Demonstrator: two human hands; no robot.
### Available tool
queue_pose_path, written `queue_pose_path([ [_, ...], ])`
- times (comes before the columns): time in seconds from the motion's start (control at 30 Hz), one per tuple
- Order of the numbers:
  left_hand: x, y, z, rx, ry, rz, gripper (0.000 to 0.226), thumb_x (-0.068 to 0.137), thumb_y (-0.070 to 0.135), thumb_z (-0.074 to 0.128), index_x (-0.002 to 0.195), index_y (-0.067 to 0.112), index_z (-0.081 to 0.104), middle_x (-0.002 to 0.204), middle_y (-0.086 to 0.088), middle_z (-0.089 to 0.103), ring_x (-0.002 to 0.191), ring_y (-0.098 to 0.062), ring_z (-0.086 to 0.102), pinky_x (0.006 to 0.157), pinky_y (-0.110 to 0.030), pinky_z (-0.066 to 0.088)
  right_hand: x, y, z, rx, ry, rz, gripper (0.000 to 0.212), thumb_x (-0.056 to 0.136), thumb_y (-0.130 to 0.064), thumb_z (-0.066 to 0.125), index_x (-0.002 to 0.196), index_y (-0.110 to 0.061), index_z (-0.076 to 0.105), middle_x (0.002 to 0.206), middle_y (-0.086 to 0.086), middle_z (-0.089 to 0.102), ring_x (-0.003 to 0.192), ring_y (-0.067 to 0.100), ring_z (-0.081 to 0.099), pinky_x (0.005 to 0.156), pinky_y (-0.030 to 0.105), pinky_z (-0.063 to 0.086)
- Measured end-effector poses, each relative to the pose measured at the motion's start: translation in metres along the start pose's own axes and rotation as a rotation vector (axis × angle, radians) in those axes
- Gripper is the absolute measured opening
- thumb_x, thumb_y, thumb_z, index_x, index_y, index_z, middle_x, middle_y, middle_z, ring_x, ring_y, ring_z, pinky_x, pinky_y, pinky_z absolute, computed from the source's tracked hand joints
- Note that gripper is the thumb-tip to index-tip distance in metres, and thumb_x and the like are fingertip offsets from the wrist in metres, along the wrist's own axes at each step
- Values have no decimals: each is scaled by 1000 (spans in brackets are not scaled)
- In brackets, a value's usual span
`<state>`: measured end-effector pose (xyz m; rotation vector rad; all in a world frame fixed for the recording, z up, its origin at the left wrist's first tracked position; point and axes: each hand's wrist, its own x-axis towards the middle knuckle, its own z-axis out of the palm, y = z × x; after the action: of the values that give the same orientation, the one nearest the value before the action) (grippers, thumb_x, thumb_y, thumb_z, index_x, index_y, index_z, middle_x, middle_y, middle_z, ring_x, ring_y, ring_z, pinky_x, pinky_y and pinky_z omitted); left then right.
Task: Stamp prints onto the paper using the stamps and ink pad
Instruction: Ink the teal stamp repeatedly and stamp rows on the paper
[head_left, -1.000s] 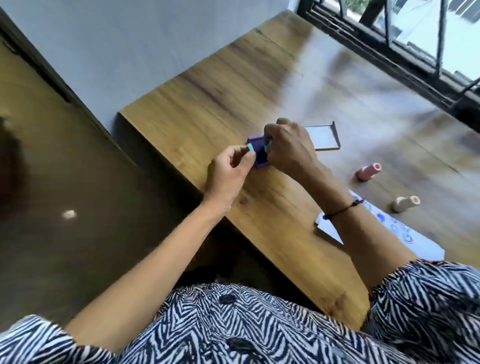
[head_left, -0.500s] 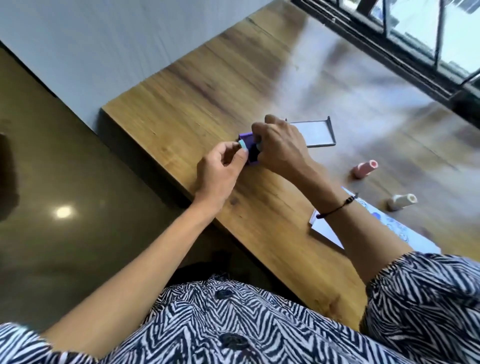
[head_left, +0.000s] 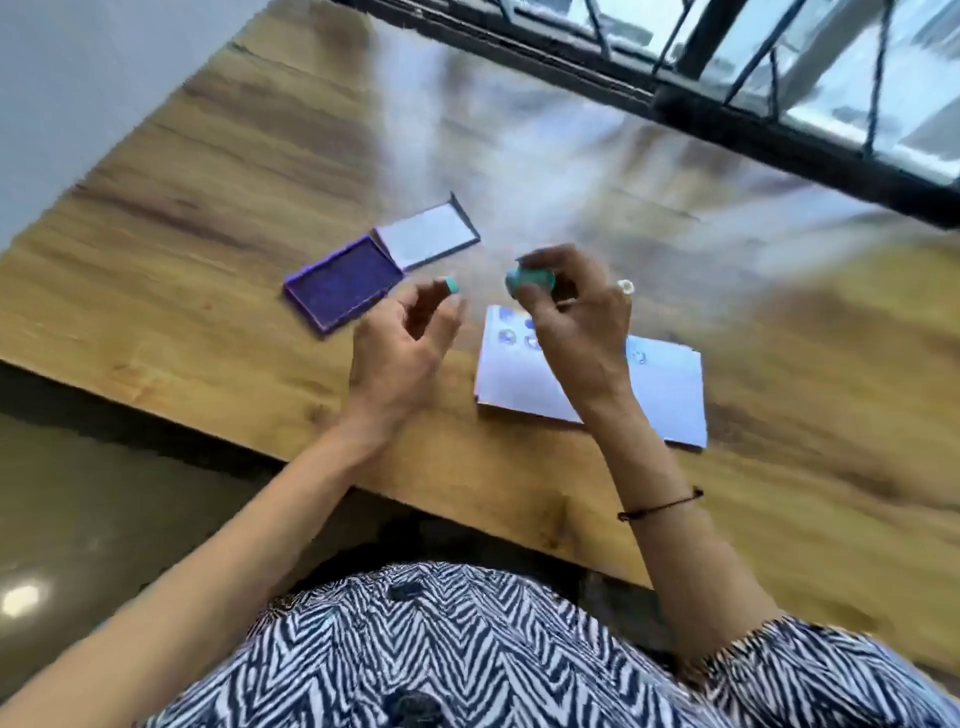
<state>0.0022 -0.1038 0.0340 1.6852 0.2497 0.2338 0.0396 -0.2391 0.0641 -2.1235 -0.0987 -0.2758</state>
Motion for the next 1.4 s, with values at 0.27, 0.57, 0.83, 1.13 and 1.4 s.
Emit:
queue_pose_path([
  [0.27, -14, 9, 100, 119, -484, 60, 12, 86, 21, 59, 97, 16, 62, 87, 2, 65, 82, -10, 60, 75, -9, 44, -34, 70, -91, -155, 175, 308, 16, 75, -5, 66, 91, -9, 67, 95, 16, 69, 82, 26, 63, 81, 41, 53],
  [0.57, -16, 0, 109, 242, -500, 182, 16, 84, 17, 62, 99, 10, 63, 91, -2, 67, 86, -18, 63, 81, -23, 47, -30, 83, -99, -521, -21, 134, 14, 75, -7, 63, 89, -4, 65, 93, 18, 66, 88, 31, 59, 75, 26, 36],
  [0.83, -15, -1, 108, 243, -492, 205, 17, 84, 16, 61, 97, 6, 63, 93, -9, 69, 84, -18, 63, 79, -25, 48, -26, 77, -94, -692, -178, 38, 15, 77, -9, 60, 90, -4, 62, 95, 17, 62, 86, 36, 58, 73, 38, 46],
  [1.13, -15, -2, 108, 186, -487, 152, 16, 84, 15, 62, 98, 7, 63, 91, -2, 66, 87, -15, 63, 83, -22, 49, -18, 76, -89, -822, -285, -11, 12, 76, -3, 54, 86, -6, 59, 89, 13, 58, 76, 36, 56, 59, 29, 30],
  [1.4, -14, -2, 109, 190, -489, 162, 15, 83, 15, 63, 96, 7, 63, 91, -4, 66, 85, -15, 63, 82, -22, 49, -16, 78, -88, -785, -285, 1, 12, 72, -1, 55, 80, -8, 58, 84, 11, 55, 71, 34, 53, 57, 29, 29],
])
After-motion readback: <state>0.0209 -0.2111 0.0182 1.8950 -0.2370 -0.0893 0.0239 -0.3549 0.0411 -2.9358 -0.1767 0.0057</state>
